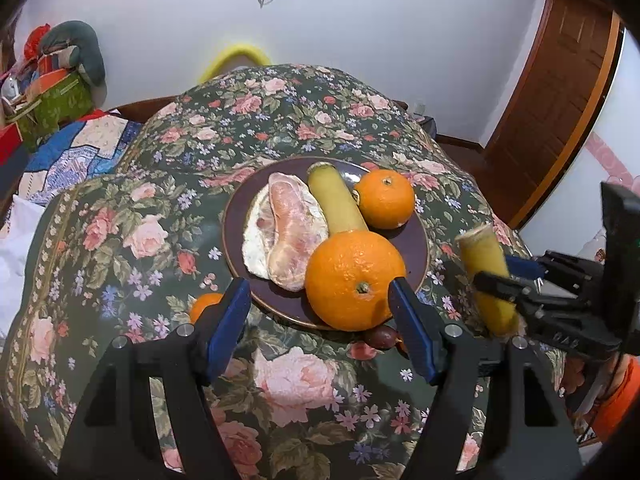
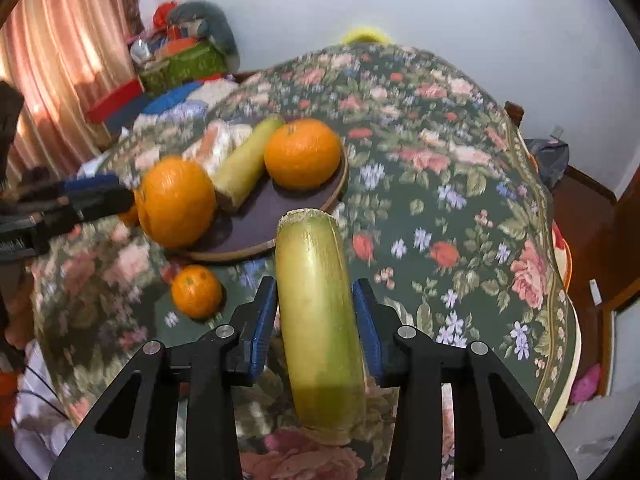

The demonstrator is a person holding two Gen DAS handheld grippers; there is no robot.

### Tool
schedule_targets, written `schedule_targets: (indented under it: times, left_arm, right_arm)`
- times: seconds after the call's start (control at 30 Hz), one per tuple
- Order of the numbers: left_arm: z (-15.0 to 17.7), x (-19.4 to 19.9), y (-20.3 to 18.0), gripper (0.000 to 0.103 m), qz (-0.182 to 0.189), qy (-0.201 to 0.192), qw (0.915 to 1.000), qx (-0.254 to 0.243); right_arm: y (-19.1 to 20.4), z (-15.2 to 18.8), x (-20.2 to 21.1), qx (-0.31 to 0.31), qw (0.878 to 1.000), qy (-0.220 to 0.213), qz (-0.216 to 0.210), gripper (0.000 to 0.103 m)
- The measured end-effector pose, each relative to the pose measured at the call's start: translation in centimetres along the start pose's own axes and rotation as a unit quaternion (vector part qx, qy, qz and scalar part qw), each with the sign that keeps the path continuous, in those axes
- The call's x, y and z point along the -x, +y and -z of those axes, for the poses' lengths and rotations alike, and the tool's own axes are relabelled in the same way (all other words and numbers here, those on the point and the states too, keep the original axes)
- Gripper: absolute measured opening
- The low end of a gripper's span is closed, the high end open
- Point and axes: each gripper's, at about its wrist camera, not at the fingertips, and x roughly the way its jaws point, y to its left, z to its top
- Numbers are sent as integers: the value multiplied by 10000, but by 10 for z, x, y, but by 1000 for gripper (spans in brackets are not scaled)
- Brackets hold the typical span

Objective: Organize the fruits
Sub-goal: 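Lift the green sugarcane and lower it onto the plate with the right tool, then release the sugarcane on the plate and grasp a small mandarin with the right tool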

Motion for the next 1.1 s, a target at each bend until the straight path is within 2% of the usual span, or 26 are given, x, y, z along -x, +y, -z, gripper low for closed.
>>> schedule_targets:
  times: [0.3, 0.57, 0.8, 1.1]
  left_arm:
    - [-7, 6, 17, 71, -55, -160, 9997, 178]
    - [-7, 4, 34, 71, -72, -185, 9993, 306]
    - [-4, -1, 40, 71, -68, -149, 9992, 370]
    - [0, 7, 42, 71, -107, -146, 9991, 395]
  right_arm:
    - [16, -35, 2, -195, 9975, -594, -328, 34]
    - [26, -62, -25, -273, 9968, -602, -451, 34]
    - [27, -73, -53, -353, 9980, -315, -421, 34]
    - [31, -64, -38, -120, 9989, -240, -387, 35]
